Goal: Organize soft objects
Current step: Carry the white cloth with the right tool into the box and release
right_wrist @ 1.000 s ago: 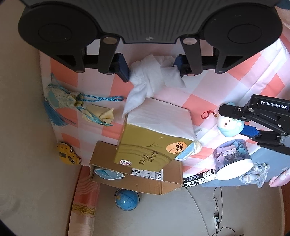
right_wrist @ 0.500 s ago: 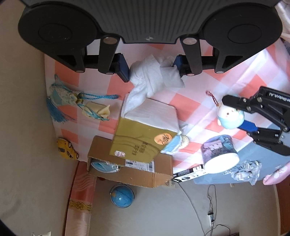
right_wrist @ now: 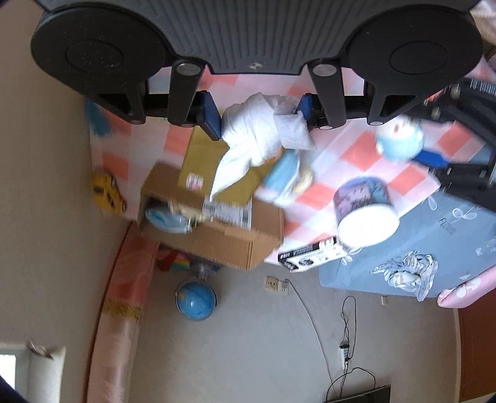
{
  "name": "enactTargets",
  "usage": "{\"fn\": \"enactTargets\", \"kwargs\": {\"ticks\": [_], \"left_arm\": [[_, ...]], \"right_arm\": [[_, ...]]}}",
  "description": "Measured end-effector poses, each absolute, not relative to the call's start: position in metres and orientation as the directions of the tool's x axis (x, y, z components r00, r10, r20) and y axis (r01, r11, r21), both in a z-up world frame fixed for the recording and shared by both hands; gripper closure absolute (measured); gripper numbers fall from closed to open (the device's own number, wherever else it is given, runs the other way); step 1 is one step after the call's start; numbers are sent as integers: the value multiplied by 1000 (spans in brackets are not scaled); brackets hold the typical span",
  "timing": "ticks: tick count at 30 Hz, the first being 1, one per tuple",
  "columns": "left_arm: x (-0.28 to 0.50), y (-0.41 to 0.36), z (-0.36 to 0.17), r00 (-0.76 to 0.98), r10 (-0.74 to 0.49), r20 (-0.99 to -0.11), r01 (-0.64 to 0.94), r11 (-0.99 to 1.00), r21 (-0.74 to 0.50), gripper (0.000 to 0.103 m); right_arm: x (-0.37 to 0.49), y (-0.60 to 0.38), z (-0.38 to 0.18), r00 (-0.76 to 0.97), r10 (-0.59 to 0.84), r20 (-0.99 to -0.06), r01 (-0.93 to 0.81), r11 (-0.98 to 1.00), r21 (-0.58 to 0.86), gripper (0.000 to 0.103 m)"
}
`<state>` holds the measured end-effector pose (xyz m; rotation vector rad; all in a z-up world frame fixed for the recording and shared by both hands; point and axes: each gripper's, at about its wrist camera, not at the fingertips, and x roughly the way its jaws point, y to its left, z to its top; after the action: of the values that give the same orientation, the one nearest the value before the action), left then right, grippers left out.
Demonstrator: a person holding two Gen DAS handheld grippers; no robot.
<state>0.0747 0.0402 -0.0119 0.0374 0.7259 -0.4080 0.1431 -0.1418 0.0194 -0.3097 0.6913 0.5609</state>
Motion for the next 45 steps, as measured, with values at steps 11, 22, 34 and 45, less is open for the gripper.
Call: {"fn": "enactTargets", "kwargs": {"ticks": [11,22,34,45], "left_arm": [[83,53,-17,690,-343,-638,335,932,-138,56],[95,70,-25,693,-301,-654,296,947,-123,56],[98,68,-23,692,-302,-656,311,945,-107,56],[114,65,-7,682,-297,-668,325,942,-86,56]], "right_arm": [[236,-95,40,635,391,-667,-595,798,-98,49],[326,-37,27,640,348,-685,-589,795,-147,39],[312,-57,25,632,376,-677,-567,820,-73,0],[237,-107,36,675,299,-674,-471,878,-82,0]]}}
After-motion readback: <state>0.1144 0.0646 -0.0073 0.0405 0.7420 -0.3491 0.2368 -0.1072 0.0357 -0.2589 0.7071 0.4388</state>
